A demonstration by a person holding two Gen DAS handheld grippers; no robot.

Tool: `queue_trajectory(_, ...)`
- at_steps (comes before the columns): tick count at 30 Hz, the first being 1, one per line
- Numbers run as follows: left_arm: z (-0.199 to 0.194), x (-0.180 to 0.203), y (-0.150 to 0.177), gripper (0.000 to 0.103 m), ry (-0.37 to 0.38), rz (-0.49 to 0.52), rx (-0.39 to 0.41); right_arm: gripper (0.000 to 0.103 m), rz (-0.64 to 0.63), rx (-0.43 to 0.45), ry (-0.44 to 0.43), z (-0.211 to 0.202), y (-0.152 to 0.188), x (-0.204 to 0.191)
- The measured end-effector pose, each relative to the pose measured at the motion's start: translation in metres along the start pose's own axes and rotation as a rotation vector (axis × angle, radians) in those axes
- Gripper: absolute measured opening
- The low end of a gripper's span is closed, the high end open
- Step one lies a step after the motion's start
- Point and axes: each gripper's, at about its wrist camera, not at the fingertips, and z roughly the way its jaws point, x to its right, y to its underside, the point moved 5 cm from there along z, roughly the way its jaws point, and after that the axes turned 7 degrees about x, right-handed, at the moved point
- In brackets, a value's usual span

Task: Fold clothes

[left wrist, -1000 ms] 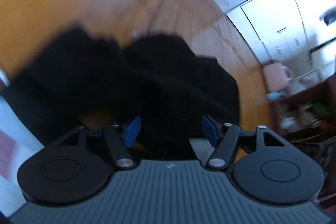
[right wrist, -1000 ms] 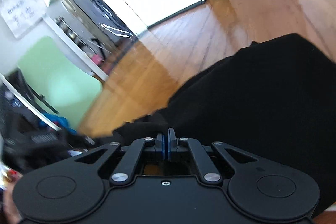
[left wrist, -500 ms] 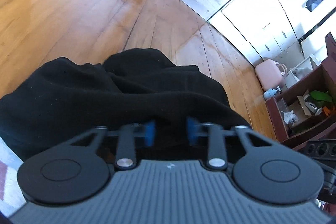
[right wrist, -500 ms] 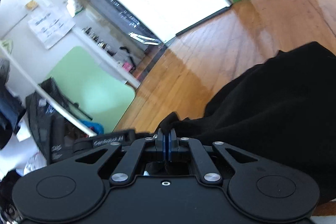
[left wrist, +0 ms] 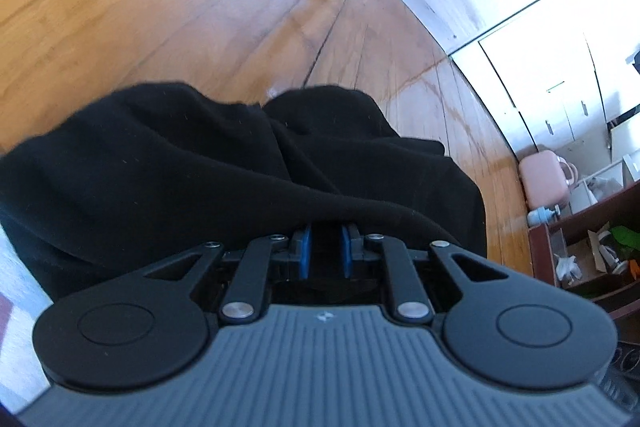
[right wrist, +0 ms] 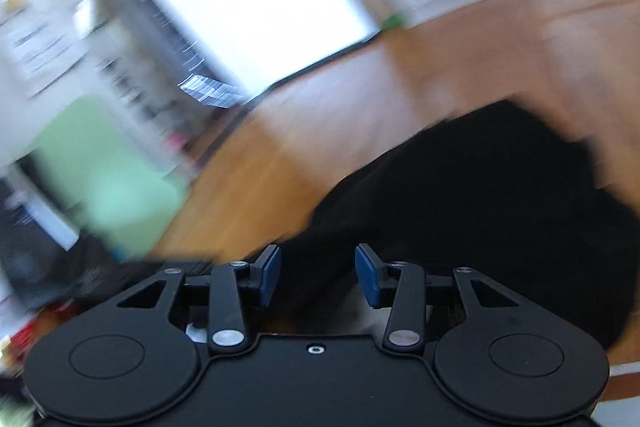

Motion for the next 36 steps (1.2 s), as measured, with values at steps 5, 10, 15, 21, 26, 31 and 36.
queue_trajectory(5, 0.000, -0.004, -0.004, 0.014, -0.018, -0.017, 0.019, 0.048, 0.021, -0.120, 0.085, 0.045, 0.031, 0.012)
queue_trajectory(10, -0.010, -0.008, -0.016, 0.014, -0.059, -0.006, 0.049, 0.006, 0.027, -0.053, 0.025, 0.062, 0.036, 0.009)
queue_trajectory(15, -0.034, -0.016, -0.029, 0.026, -0.082, -0.045, 0.065, 0.006, -0.274, 0.027, -0.278, 0.006, 0.022, -0.062)
queue_trajectory(21, -0.071, -0.033, 0.008, 0.055, -0.019, -0.170, -0.044, 0.006, -0.419, -0.089, -0.270, -0.012, 0.050, -0.065)
queue_trajectory(26, -0.048, -0.025, 0.042, 0.070, 0.164, -0.313, -0.184, 0.006, -0.447, -0.085, -0.275, -0.025, 0.056, -0.074)
queue_trajectory(31, -0.009, -0.013, 0.056, 0.061, 0.179, -0.324, -0.218, 0.006, -0.540, -0.151, -0.336, -0.041, 0.065, -0.087)
queue_trajectory(36, -0.022, 0.010, 0.029, 0.008, 0.217, -0.203, -0.056, 0.009, -0.567, -0.136, -0.154, -0.070, 0.052, -0.067)
